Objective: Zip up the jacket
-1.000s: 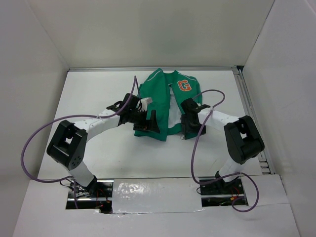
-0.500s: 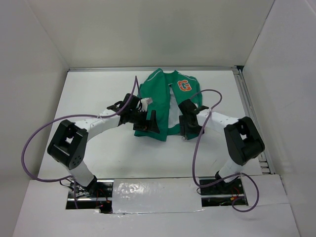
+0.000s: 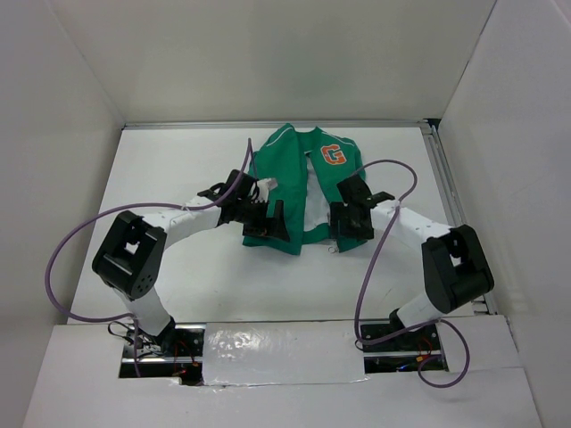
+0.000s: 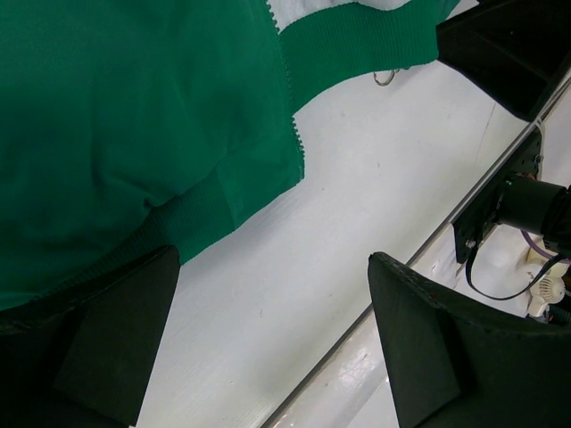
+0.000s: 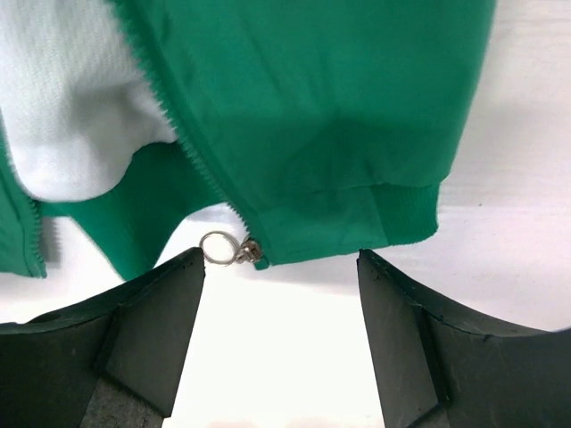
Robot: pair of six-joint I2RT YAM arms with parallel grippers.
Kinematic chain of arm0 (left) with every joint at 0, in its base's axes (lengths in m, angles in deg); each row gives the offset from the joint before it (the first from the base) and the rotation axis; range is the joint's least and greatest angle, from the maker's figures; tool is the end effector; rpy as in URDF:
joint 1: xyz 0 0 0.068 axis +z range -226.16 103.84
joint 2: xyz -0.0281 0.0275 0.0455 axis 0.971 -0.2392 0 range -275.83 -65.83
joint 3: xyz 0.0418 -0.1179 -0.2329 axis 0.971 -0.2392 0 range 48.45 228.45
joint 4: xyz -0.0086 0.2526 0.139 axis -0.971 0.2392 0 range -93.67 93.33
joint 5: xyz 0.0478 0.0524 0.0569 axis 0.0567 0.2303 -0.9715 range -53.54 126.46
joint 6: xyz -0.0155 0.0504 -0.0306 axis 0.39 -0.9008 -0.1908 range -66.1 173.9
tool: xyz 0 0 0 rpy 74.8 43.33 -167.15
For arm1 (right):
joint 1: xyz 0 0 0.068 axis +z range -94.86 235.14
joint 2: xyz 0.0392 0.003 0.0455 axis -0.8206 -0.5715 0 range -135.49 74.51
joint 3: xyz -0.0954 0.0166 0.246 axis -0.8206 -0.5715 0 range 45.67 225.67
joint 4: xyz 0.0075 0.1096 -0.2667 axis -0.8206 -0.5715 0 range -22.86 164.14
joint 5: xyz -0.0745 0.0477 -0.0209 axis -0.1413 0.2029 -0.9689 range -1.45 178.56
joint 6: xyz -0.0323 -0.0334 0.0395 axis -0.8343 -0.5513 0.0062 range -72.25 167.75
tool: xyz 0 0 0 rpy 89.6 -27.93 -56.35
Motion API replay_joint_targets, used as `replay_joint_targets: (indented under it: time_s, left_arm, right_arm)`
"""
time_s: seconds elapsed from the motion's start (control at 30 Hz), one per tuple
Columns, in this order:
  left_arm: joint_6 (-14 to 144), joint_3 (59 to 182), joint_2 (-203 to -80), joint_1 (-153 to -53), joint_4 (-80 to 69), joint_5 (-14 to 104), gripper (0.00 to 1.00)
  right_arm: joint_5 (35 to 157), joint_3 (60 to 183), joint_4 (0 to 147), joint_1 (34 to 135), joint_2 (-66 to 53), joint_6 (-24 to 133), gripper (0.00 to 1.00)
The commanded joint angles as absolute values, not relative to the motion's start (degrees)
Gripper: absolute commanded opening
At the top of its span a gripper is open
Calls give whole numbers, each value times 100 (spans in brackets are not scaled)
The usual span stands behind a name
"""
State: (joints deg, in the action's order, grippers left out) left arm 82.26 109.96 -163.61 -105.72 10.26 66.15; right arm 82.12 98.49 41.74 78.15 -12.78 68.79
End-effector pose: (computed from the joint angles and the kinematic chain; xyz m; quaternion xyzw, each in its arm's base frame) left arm 0.3223 -0.2088 0.1656 0.0968 0.9079 -0.3702 0.1713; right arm 0.2913 0.1181 0.1534 -0.0056 0.9782 0.0240 0.2062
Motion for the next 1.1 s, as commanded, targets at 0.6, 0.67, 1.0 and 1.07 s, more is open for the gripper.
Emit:
replay_joint_targets:
  time_s: [0.6, 0.67, 1.0, 1.07]
  left_arm:
    - [8027, 11252, -16331, -10525, 934, 6625, 99]
    - [8027, 11252, -16304, -10525, 934, 6599, 99]
    - [8044, 11208, -16146, -10499, 987, 6546, 99]
    - [8044, 11173, -16102, -10499, 987, 6555, 99]
  right_arm:
    - [8047, 10183, 4004, 7764, -2208, 6859, 51]
    - [8082, 10227, 3960, 7808, -2252, 6832, 40]
    - [8793, 10254, 4136, 7791, -2226, 6613, 0]
    - [9013, 10201, 4215, 7764, -2156, 6665, 0]
